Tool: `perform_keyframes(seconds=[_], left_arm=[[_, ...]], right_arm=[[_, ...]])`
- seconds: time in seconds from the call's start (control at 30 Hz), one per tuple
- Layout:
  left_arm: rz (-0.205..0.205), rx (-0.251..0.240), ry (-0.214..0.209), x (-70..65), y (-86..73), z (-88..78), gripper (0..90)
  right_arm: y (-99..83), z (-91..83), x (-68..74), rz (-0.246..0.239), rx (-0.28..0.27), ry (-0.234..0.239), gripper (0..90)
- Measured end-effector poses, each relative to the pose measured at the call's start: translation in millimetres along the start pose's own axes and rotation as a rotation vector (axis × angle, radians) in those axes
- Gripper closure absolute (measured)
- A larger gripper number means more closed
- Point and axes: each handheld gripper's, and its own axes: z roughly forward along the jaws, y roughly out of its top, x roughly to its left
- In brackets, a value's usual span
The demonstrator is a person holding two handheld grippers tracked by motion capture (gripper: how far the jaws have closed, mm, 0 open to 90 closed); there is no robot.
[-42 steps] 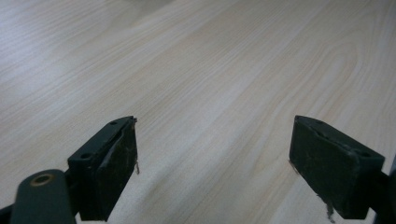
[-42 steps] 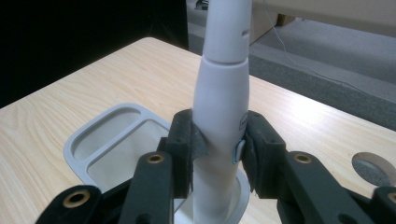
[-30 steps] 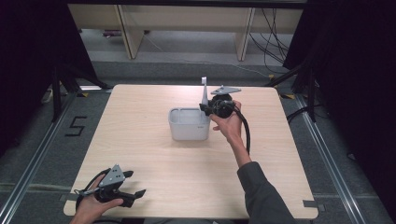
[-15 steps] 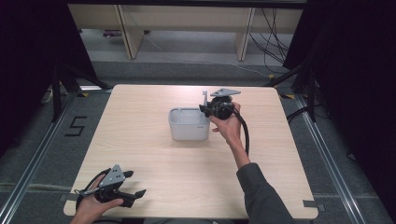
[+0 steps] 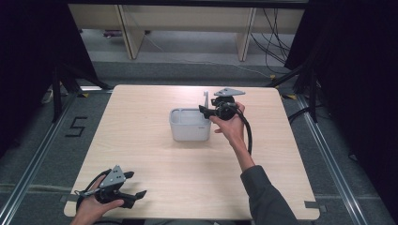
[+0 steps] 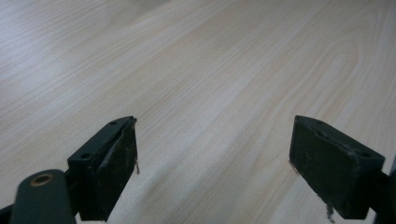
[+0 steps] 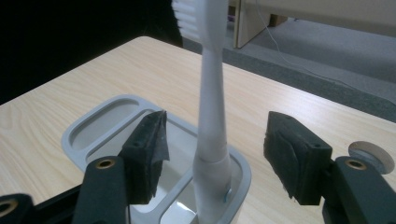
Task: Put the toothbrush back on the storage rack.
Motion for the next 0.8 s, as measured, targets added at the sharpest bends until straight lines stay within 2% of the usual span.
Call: perform_keyframes(seconds=[0.03, 0.1, 0.17, 0.27, 0.3, 0.47, 0.5, 0.53, 0.6, 0.7, 0.77, 0.8], left_arm=[[-0.001, 0.013, -0.002, 0.2, 0.1, -0.5, 15.0], [-0.002, 0.013, 0.005, 0.3, 0.4, -0.6, 15.0], [0.0, 0.008, 0.004, 0.1, 0.6, -0.8, 15.0], [0.004, 0.02, 0.004, 1.0, 0.4, -1.1, 15.0], [-0.003, 0.008, 0.007, 0.3, 0.6, -0.7, 15.0], [0.002, 0.018, 0.006, 1.1, 0.3, -1.0, 15.0], [-0.002, 0.008, 0.008, 0.3, 0.5, -0.8, 15.0], [-0.002, 0.008, 0.008, 0.3, 0.5, -0.8, 15.0], [0.0, 0.013, 0.005, 1.1, -0.1, -0.9, 15.0], [0.0, 0.006, 0.011, 1.0, -0.2, -0.6, 14.9], [0.002, 0.019, 0.005, 1.0, 0.2, -1.1, 15.0], [0.001, 0.013, 0.007, 1.2, -0.4, -0.7, 15.0]], right_arm=[[1.1, -4.1, 2.0, 0.01, 0.0, 0.015, 38.0], [1.7, -7.7, 3.2, 0.015, -0.01, 0.004, 36.8], [1.7, -10.8, 3.9, 0.014, -0.01, 0.014, 36.3], [1.5, -13.2, 3.2, -0.011, -0.015, 0.024, 36.0], [-0.1, -16.8, 4.4, 0.001, -0.021, 0.013, 35.9], [-2.9, -22.6, 5.0, 0.007, -0.008, 0.015, 35.2], [-5.6, -25.0, 4.2, 0.005, -0.016, 0.018, 34.8], [-6.6, -26.2, 5.2, 0.017, -0.015, 0.021, 34.4], [-8.8, -29.8, 4.1, 0.003, -0.014, 0.031, 34.3], [-13.3, -35.2, 3.9, 0.005, -0.024, 0.032, 34.2], [-17.0, -39.0, 4.2, 0.013, -0.026, 0.037, 33.9], [-18.0, -39.8, 3.1, -0.01, -0.034, 0.039, 33.9]])
